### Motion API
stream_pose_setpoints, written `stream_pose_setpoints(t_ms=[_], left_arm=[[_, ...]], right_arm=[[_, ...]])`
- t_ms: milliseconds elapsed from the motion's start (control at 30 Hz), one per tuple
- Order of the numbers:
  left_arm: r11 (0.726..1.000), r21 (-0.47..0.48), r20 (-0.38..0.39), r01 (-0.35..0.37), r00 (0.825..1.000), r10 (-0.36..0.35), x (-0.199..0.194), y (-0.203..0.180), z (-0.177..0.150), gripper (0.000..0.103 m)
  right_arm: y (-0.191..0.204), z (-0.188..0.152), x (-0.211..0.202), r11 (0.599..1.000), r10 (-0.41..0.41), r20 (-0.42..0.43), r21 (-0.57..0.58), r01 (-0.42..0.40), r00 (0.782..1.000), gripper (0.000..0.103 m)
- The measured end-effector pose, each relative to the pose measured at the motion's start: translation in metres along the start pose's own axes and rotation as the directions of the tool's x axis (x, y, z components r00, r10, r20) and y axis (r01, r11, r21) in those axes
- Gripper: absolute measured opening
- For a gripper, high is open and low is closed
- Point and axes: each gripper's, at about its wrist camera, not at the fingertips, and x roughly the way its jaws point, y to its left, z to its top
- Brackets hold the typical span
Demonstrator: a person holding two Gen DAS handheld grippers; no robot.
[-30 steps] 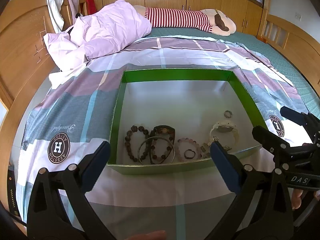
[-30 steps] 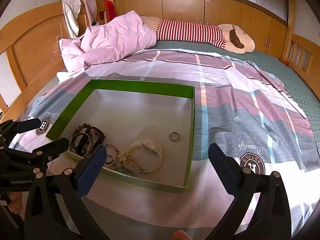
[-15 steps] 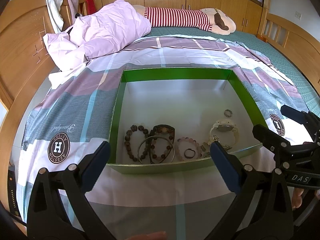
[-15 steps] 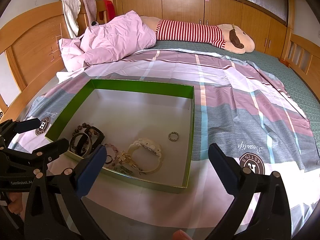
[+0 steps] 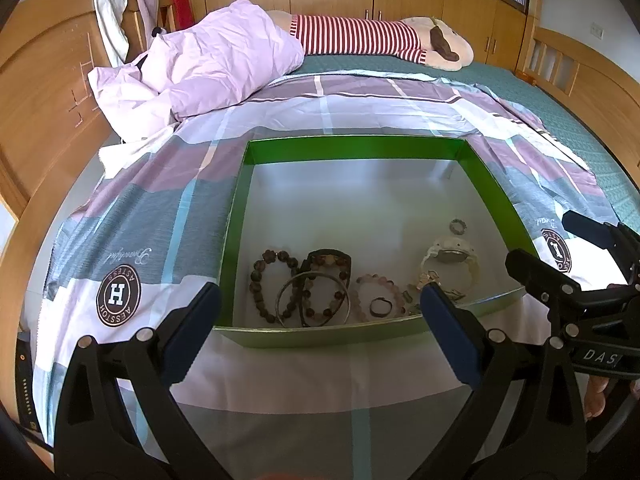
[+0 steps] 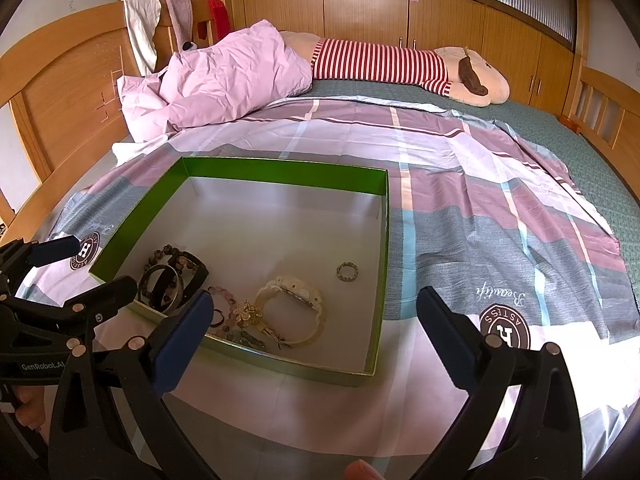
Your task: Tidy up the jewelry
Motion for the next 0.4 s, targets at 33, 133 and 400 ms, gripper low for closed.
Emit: stream_pose_setpoints(t_ms=[33,133,400], left_arm=[[1.0,0.002,0.001,0.0,1.0,0.0,0.0003,0.0,0.0,0.099],[1.0,0.003,0.0,-0.002,1.0,0.002,0.0006,-0.0007,-0.0002,0.099],[1.0,-0.004,-0.013,0.007,1.0,-0.007,0.0017,0.0,0.0006,0.099]], right_arm=[[0.0004,0.0001,0.0001,1.0,-0.001,0.0,-0.002,0.001,1.0,0.099],[-0.0006,-0.0007,0.0005,1.0,-0.002,-0.001,-0.001,0.002,1.0,0.099],[-0.0007,-0.0015,0.0008,1.0,-0.004,0.002,-0.002,0.004,1.0,0.099]])
